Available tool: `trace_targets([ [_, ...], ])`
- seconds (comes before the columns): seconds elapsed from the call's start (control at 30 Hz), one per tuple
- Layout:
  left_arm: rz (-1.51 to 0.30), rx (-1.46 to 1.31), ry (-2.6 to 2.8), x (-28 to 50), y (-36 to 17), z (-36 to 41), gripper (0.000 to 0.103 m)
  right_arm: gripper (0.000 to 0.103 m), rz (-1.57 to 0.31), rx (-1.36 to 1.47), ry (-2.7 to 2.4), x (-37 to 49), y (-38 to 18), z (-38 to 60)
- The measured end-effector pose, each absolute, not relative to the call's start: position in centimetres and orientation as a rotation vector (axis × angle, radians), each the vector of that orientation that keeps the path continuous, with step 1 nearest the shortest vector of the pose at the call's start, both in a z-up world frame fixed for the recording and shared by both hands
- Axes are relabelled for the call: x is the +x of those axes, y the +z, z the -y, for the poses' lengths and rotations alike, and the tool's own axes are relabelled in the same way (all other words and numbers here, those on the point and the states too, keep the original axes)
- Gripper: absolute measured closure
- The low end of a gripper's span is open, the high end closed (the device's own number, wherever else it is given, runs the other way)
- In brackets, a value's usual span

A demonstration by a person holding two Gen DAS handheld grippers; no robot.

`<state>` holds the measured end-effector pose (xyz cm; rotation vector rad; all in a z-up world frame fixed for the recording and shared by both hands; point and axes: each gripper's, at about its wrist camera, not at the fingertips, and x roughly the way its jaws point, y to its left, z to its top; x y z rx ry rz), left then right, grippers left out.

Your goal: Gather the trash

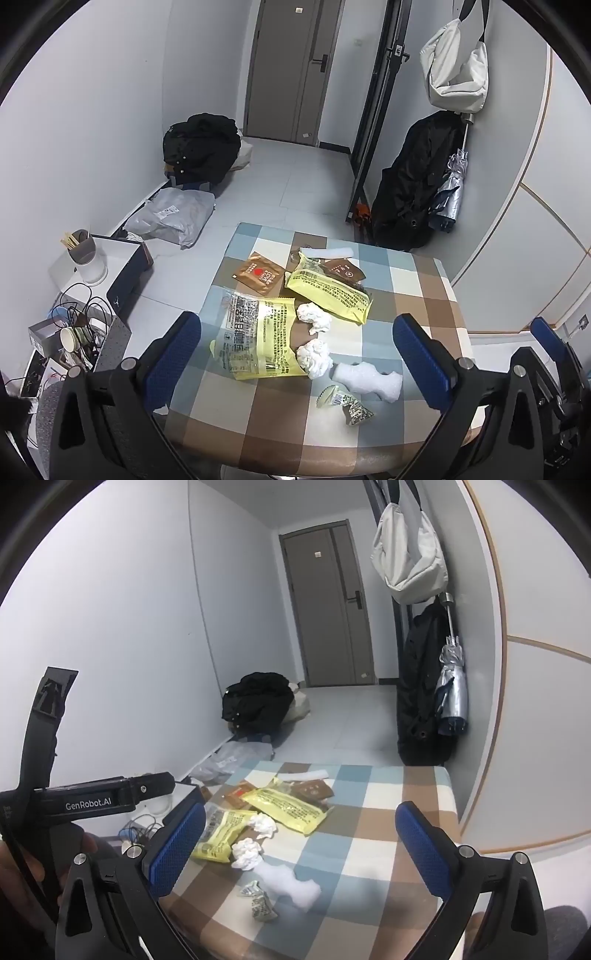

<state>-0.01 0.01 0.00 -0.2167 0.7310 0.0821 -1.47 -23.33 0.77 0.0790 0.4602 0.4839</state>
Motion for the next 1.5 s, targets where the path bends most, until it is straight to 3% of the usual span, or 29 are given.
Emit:
trace_targets([
  [1.5,-0.838,-0.226,0.032,1.7,-1.9,-0.7,0.001,0.000,-0.505,0.081,0.464,0.3,0.4,23.7],
])
